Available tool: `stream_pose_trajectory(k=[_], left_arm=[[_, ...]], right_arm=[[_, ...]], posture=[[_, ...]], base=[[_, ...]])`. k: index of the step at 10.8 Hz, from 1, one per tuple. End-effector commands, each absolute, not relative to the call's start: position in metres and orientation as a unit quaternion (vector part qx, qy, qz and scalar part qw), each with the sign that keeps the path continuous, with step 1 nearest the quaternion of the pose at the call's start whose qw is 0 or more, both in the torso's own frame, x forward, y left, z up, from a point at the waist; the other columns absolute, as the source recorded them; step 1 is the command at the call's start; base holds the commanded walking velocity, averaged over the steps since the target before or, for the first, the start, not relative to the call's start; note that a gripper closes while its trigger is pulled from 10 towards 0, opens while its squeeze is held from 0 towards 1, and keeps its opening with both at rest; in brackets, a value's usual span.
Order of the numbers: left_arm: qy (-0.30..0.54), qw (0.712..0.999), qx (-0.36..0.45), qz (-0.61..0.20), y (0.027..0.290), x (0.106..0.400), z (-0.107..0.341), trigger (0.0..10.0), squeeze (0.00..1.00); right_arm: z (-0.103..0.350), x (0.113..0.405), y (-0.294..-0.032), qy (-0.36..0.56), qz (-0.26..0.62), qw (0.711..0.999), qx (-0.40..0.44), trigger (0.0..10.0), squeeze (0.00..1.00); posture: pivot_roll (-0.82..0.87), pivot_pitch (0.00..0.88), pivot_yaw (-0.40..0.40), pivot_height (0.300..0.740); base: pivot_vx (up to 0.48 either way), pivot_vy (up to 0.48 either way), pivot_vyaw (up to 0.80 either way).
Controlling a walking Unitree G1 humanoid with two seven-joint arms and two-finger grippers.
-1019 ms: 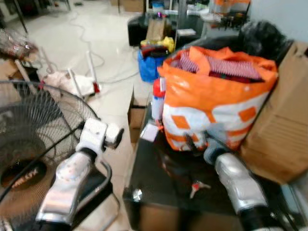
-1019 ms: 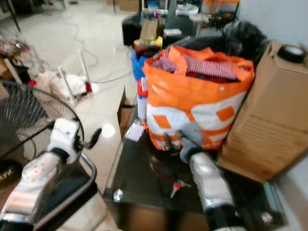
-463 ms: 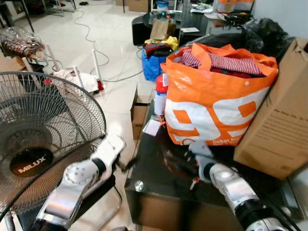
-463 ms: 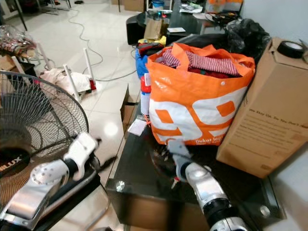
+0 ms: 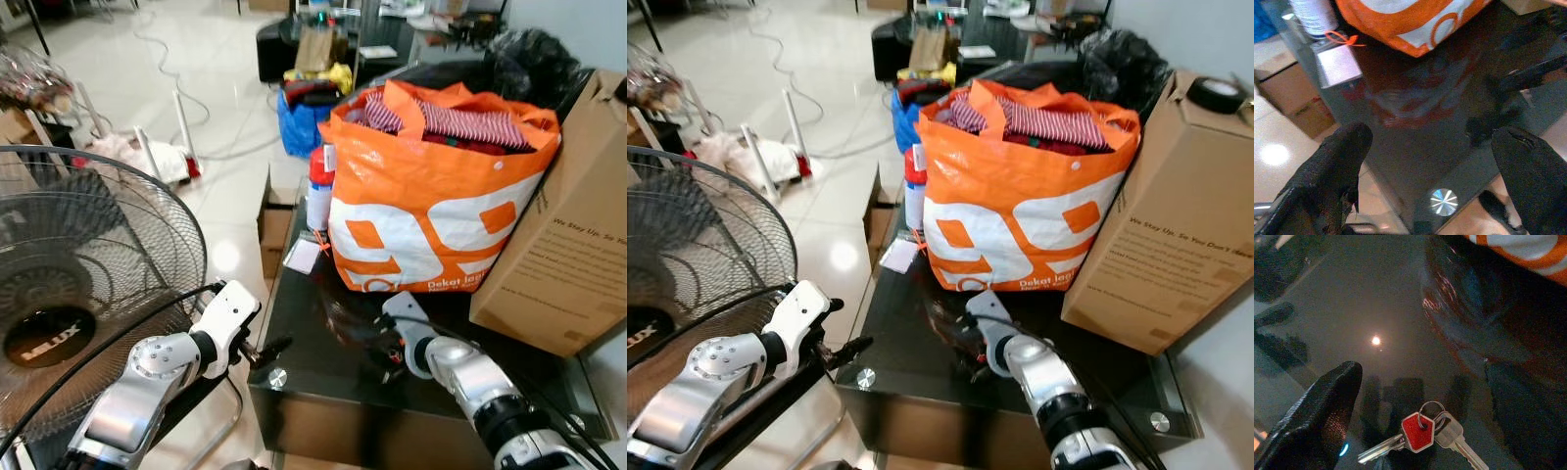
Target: Hang keys on a hook
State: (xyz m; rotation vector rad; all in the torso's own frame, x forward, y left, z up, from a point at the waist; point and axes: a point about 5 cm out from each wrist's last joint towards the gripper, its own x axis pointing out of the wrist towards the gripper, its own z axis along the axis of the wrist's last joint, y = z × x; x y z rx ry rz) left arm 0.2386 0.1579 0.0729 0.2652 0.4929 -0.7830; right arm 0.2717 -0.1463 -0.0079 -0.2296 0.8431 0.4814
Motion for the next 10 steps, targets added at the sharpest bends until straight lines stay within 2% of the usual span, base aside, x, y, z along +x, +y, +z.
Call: stream_pose_trajectory(k=[1,2,3,10], left_arm=[[0.24,0.882,0.119,-0.388,0.1594,0.2354,0.076,10.0,0.0],[0.242,0.88,0.117,-0.391,0.1596,0.2348,0.0762,10.0,0.0],[0.244,0.879,0.117,-0.394,0.1595,0.2345,0.0759,10.0,0.0],[0.245,0.877,0.116,-0.396,0.16,0.2355,0.0761,10.0,0.0]], right_arm=[[-0.0102,0.2723,-0.1477,0.41,0.211,0.882,-0.103,2.5,0.0],[-0.012,0.2722,-0.148,0.413,0.203,0.881,-0.106,2.5,0.0],[-0.0149,0.272,-0.1501,0.423,0.193,0.876,-0.129,0.0,0.0],[-0.0179,0.2699,-0.151,0.432,0.197,0.87,-0.132,0.0,0.0]], posture=[[-0.04,0.0,-0.016,0.74],[-0.04,0.0,-0.015,0.74],[-0.04,0.0,-0.015,0.74],[-0.04,0.0,-0.014,0.74]], base=[[0.0,0.0,0.0],[0.0,0.0,0.0],[0.0,0.0,0.0],[0.0,0.0,0.0]])
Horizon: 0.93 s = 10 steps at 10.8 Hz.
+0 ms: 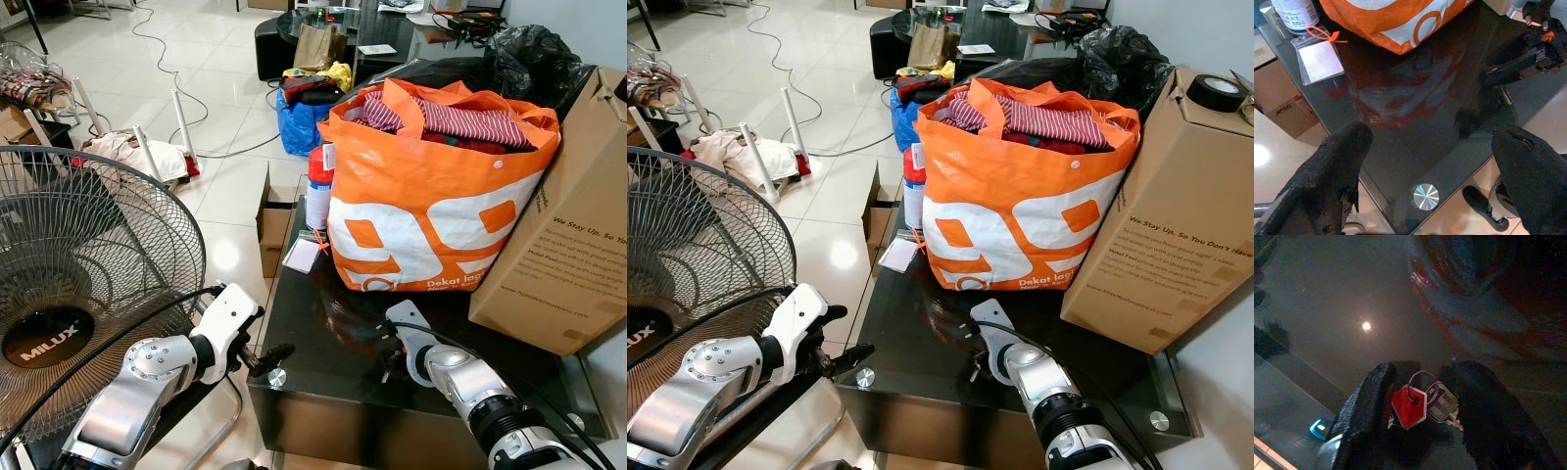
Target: Hang keys on a hook
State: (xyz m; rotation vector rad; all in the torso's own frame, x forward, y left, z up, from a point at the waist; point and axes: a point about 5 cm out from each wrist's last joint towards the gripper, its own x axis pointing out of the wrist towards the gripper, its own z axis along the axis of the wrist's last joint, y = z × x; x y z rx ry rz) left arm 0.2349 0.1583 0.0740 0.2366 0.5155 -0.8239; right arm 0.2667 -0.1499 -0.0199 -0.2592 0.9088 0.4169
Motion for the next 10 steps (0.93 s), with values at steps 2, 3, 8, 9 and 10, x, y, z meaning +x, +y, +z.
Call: stream_pose_trajectory(k=[2,3,8,9,10], left_arm=[[0.246,0.876,0.117,-0.397,0.1609,0.2349,0.0758,10.0,0.0],[0.246,0.876,0.117,-0.398,0.1613,0.235,0.0757,10.0,0.0],[0.246,0.874,0.118,-0.401,0.1615,0.2381,0.0756,10.0,0.0],[0.245,0.874,0.12,-0.402,0.1613,0.2386,0.0758,10.0,0.0],[0.244,0.874,0.121,-0.402,0.1611,0.2395,0.076,10.0,0.0]], right_arm=[[-0.019,0.2692,-0.1522,0.434,0.196,0.869,-0.133,0.0,0.0],[-0.0192,0.2692,-0.1525,0.435,0.196,0.869,-0.133,0.0,0.0],[-0.0161,0.2739,-0.1503,0.419,0.186,0.881,-0.117,0.0,0.0],[-0.014,0.276,-0.1498,0.412,0.185,0.885,-0.112,0.0,0.0],[-0.0123,0.2773,-0.1493,0.407,0.186,0.888,-0.11,0.0,0.0]], posture=[[-0.04,0.0,-0.012,0.74],[-0.04,0.0,-0.012,0.74],[-0.04,0.0,0.0,0.74],[-0.04,0.0,0.0,0.74],[-0.04,0.0,0.001,0.74]], base=[[0.0,0.0,0.0],[0.0,0.0,0.0],[0.0,0.0,0.0],[0.0,0.0,0.0],[0.0,0.0,0.0]])
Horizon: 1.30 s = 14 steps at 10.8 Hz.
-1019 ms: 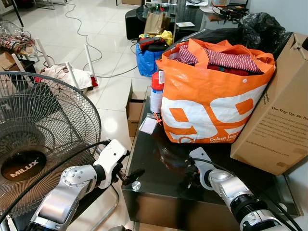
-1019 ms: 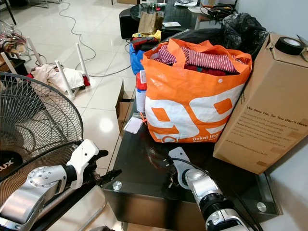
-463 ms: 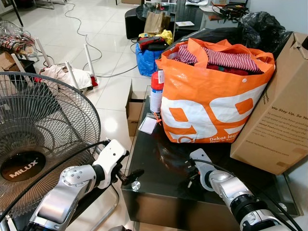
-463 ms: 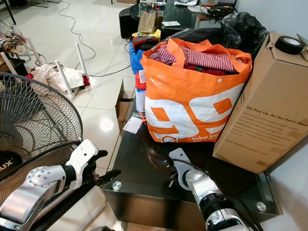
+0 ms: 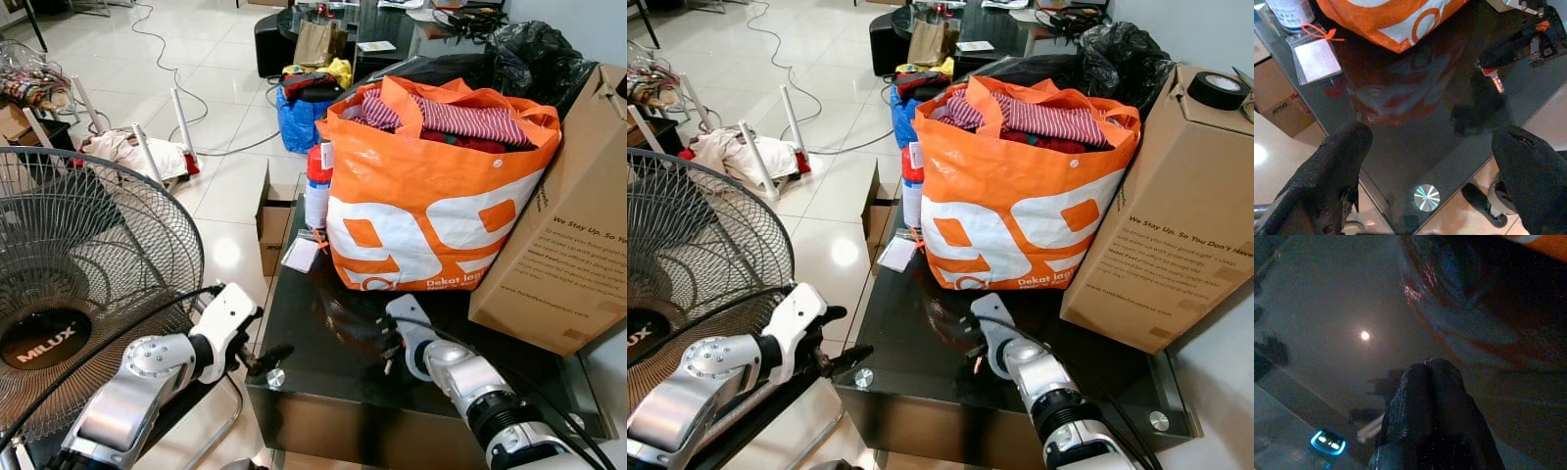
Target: Hang keys on a hook
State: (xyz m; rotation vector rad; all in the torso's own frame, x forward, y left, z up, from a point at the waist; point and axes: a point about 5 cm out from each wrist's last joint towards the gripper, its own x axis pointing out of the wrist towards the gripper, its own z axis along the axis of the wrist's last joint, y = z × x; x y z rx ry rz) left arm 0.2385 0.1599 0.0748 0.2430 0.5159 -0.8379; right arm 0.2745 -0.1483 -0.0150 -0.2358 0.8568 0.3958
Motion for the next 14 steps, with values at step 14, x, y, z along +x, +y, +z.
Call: stream_pose_trajectory(k=[14], left_arm=[[0.062,0.967,0.127,-0.212,0.17,0.271,0.124,10.0,0.0]], right_arm=[[0.083,0.264,-0.171,0.109,0.16,0.968,0.157,0.0,0.0]], posture=[[-0.04,0.0,0.022,0.74]], base=[[0.0,0.0,0.0]])
